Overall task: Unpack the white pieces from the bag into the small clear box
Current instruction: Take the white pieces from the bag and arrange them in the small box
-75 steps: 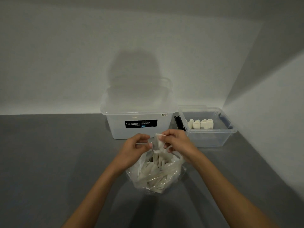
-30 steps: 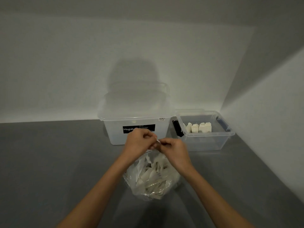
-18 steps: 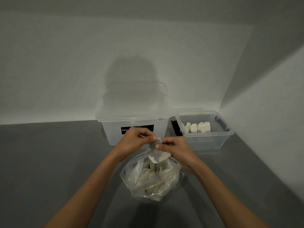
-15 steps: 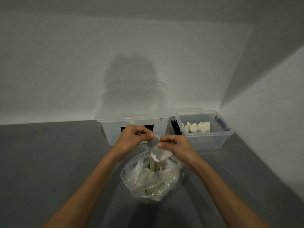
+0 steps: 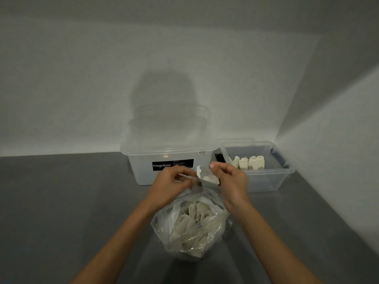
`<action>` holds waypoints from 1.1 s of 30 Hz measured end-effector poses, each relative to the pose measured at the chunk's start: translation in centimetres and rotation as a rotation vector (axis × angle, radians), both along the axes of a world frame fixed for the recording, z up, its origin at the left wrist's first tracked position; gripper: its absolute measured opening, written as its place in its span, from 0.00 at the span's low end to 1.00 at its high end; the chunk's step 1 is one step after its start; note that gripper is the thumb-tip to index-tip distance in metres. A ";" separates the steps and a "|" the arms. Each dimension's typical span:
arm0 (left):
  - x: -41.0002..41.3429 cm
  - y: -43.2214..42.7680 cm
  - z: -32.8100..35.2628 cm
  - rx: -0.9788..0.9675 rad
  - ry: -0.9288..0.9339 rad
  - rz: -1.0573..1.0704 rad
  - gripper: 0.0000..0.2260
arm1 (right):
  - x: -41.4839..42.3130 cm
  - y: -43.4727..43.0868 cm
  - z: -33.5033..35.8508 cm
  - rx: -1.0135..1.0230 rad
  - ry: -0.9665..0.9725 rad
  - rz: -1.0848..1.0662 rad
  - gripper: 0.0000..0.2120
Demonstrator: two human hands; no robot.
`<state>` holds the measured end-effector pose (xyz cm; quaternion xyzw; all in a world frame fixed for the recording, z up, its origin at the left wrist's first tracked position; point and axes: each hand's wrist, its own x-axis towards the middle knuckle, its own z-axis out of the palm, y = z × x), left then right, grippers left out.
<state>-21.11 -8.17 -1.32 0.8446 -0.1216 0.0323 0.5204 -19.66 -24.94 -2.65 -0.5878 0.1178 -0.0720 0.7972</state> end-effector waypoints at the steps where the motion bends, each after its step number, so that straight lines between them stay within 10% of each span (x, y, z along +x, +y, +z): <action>1: 0.0 -0.1 -0.1 -0.034 -0.021 0.012 0.07 | 0.1 0.2 0.0 0.082 0.071 0.049 0.03; 10: 0.5 0.0 0.8 -0.091 -0.021 -0.180 0.07 | -0.2 -0.5 0.1 0.100 0.283 0.400 0.05; 22: 3.7 -2.8 5.2 0.174 0.153 -0.326 0.08 | 0.1 -4.6 7.5 -1.048 -0.292 0.467 0.02; 33: 8.8 -7.9 7.5 0.025 0.038 -0.157 0.04 | 4.5 -14.9 11.8 -0.942 -0.164 0.413 0.07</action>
